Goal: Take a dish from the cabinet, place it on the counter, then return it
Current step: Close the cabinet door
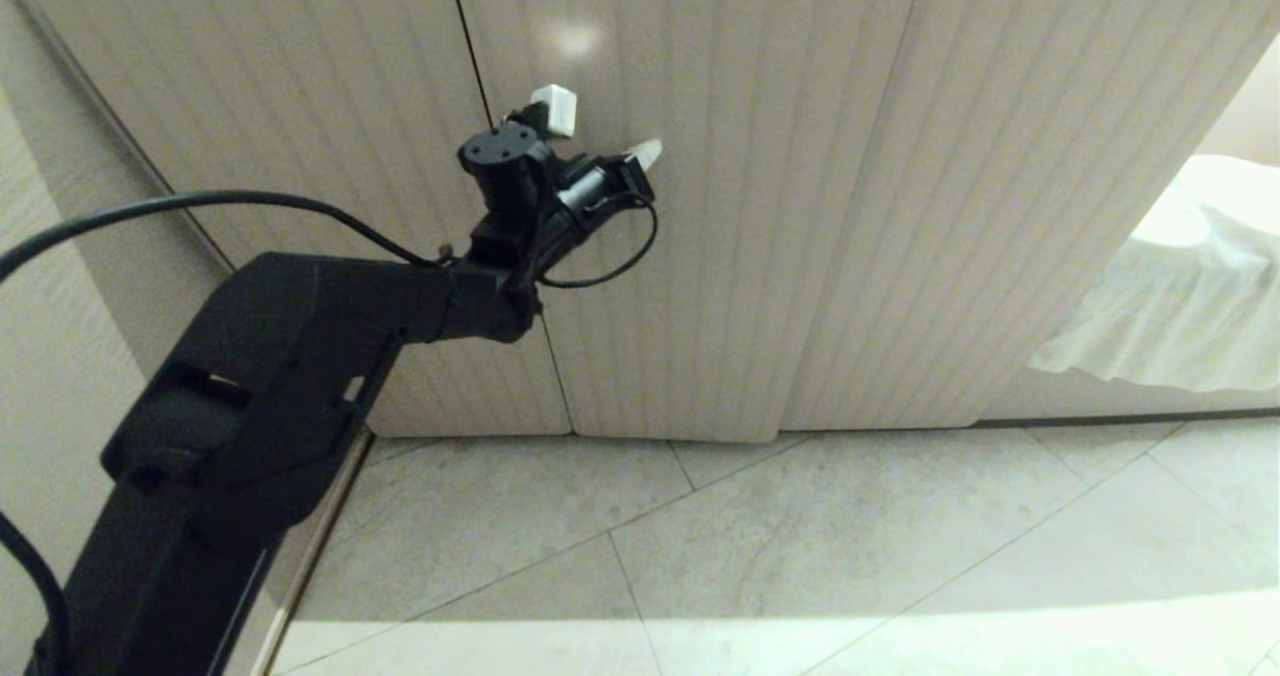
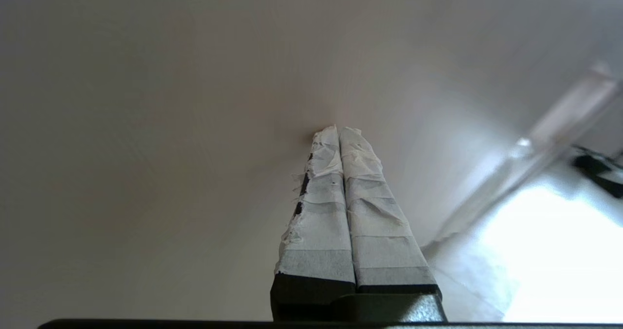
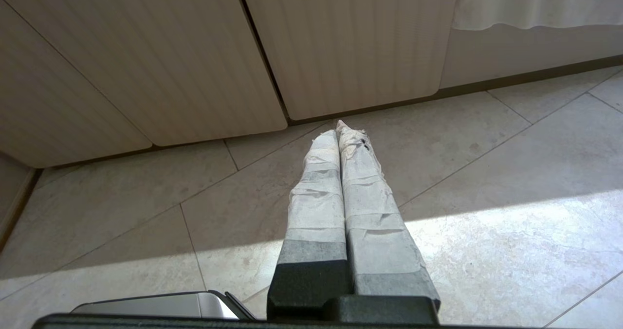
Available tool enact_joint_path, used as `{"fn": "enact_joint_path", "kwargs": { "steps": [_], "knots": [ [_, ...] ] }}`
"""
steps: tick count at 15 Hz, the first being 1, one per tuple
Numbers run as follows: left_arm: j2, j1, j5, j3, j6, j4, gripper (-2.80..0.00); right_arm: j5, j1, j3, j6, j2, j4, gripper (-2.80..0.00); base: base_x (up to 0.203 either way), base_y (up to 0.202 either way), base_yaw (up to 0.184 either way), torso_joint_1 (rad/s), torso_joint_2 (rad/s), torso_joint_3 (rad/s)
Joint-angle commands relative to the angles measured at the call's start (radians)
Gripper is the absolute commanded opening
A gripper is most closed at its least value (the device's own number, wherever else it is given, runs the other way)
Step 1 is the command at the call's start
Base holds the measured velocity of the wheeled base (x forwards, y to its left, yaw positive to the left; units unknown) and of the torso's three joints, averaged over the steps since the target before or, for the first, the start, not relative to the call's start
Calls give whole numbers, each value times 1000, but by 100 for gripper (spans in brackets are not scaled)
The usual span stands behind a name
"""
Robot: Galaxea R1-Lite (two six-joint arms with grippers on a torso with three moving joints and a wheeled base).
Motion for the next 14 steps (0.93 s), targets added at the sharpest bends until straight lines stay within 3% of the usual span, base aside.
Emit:
{"fn": "enact_joint_path", "kwargs": {
  "steps": [1,3,10,14],
  "knots": [
    [-157,22,-7,100,2,25,-280,0,0,0,1,1,0,-280,0,0,0,0,0,0],
    [-286,43,-11,249,13,44,-280,0,0,0,1,1,0,-280,0,0,0,0,0,0],
    [-727,200,-16,781,141,80,-280,0,0,0,1,1,0,-280,0,0,0,0,0,0],
    [-927,313,-15,916,243,204,-280,0,0,0,1,1,0,-280,0,0,0,0,0,0]
  ]
}}
